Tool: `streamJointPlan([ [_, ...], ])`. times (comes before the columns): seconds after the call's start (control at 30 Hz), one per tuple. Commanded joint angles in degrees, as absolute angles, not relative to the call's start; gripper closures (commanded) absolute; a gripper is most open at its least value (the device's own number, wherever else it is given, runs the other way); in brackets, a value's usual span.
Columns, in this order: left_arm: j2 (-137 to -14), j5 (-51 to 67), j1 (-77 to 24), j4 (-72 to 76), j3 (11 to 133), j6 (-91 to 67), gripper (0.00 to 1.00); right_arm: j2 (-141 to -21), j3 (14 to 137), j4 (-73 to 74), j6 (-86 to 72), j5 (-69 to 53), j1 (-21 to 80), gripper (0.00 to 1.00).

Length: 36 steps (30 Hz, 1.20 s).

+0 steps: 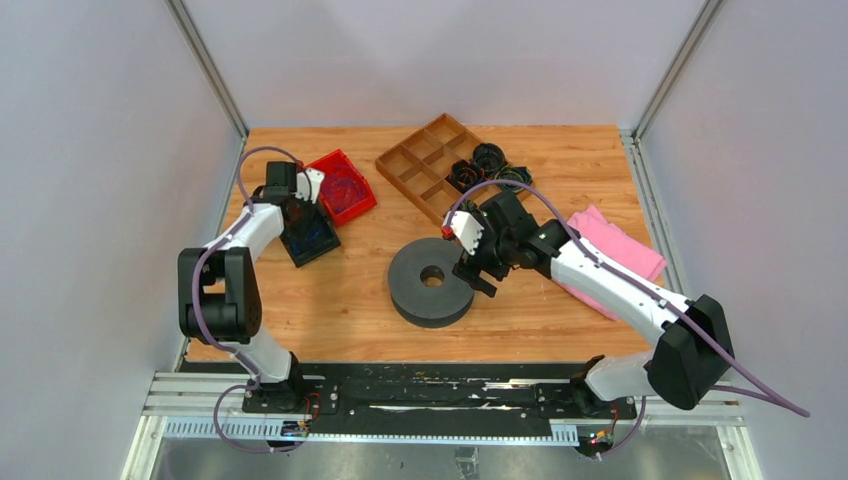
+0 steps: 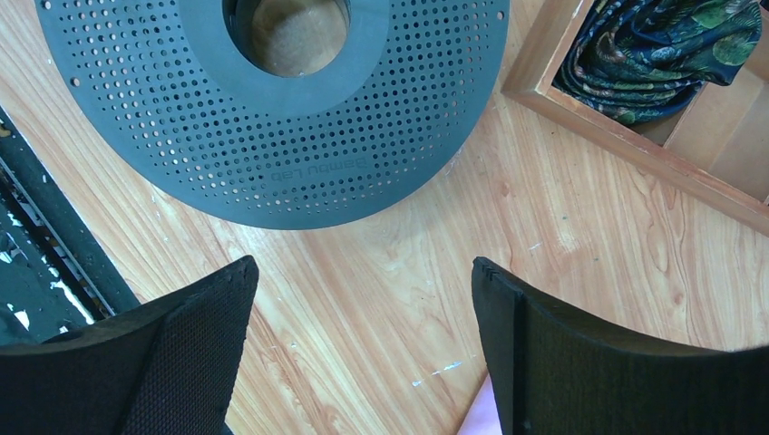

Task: Wrap the cables
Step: Pick up the cable from the storage box, then move the cable reel to the center of the board.

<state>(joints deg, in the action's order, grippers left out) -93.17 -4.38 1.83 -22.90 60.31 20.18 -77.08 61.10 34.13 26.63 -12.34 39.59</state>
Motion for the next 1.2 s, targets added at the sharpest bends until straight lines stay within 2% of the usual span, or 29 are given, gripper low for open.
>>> streamJointPlan([
  [0.0, -87.7, -2.1, 2.2, -21.1, 59.7, 19.7, 0.71, -77.7, 60.5, 33.7, 27.2, -10.9, 39.2, 0.14],
  [0.2, -76.4, 0.0, 2.2, -24.6, 60.4, 20.0, 0.99, -77.9, 60.5, 33.4, 27.2, -10.4, 39.2, 0.14],
  [0.4, -65.6, 7.7, 2.2, -33.5, 65.4, 20.1, 1.0, -77.6, 60.5, 33.1, 26.9, -10.2, 39.2, 0.14],
  [0.53, -58.2, 19.8, 2.3, -38.9, 69.4, 18.7, 1.0, -77.8, 60.8, 32.3, 23.3, -10.6, 39.2, 0.14],
  [0.8, -49.6, 36.7, 2.2, -39.7, 74.2, 9.2, 1.0, -81.2, 63.6, 28.0, 12.7, -7.9, 40.2, 0.14],
  [1.17, -47.8, 34.9, 2.2, -40.3, 64.5, 14.1, 1.0, -92.7, 69.1, 21.7, 9.6, 4.5, 48.2, 0.16],
])
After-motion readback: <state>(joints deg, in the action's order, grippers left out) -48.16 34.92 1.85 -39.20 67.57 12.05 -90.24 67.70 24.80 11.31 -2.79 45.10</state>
